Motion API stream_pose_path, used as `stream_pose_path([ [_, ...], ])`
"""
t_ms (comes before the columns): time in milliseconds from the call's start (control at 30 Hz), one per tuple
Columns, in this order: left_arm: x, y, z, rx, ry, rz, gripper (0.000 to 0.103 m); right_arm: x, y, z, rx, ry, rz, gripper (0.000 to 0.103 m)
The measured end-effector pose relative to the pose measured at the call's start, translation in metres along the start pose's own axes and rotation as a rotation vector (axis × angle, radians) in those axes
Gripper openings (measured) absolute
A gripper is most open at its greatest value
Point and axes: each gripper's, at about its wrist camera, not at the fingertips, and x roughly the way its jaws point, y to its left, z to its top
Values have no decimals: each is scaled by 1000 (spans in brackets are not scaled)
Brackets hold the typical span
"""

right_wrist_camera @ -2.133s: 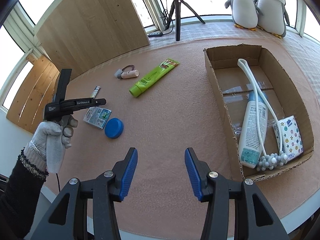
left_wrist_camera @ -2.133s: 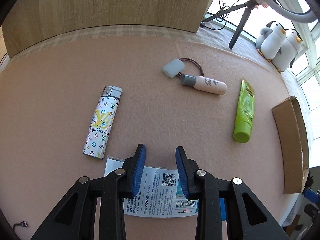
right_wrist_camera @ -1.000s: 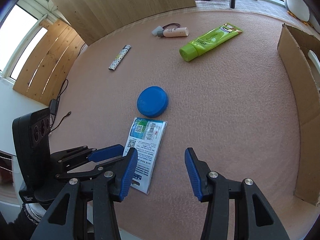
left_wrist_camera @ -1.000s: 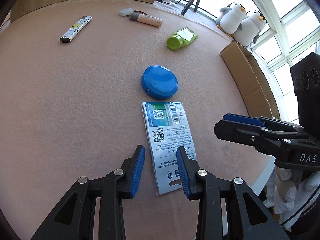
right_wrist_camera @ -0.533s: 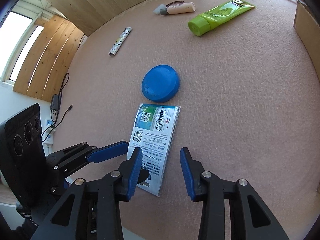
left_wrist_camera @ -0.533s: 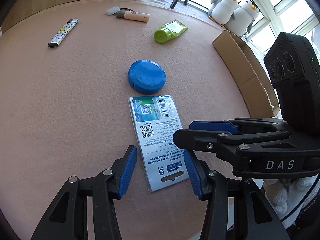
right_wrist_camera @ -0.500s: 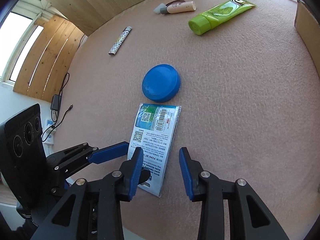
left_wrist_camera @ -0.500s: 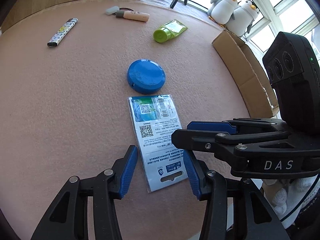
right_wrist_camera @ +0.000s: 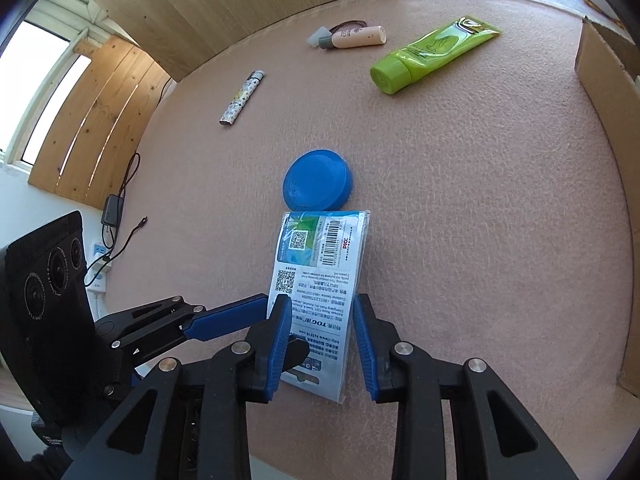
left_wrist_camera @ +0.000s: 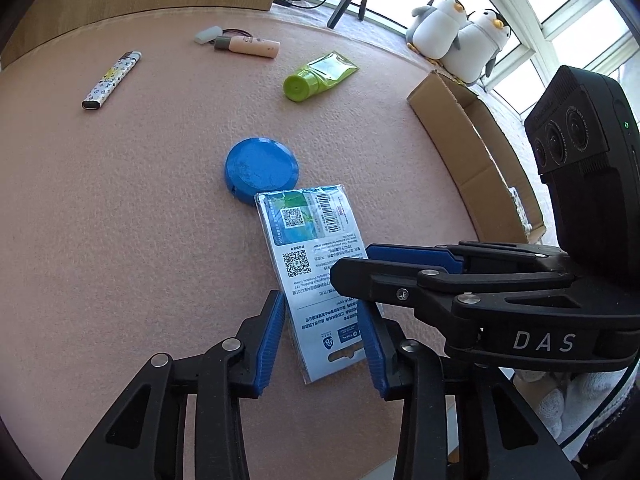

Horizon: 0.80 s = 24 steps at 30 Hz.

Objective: Organize objects
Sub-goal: 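Lift the card packet with the right gripper and carry it over the box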

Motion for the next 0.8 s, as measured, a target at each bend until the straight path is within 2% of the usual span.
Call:
stream_pose_path([
  [167, -6, -23, 14, 27, -28, -19, 40, -29, -13, 2, 22, -58, 3, 29],
  [367, -4, -68, 36, 97, -58, -47, 40, -71, -36, 4, 44, -141, -26, 29],
  [433, 16, -85, 57, 114, -61, -59, 40, -82, -46, 7, 58, -165, -36, 29],
  [800, 53, -166, 108, 199, -72, -101, 40, -139, -110, 24, 90, -244, -110, 29],
])
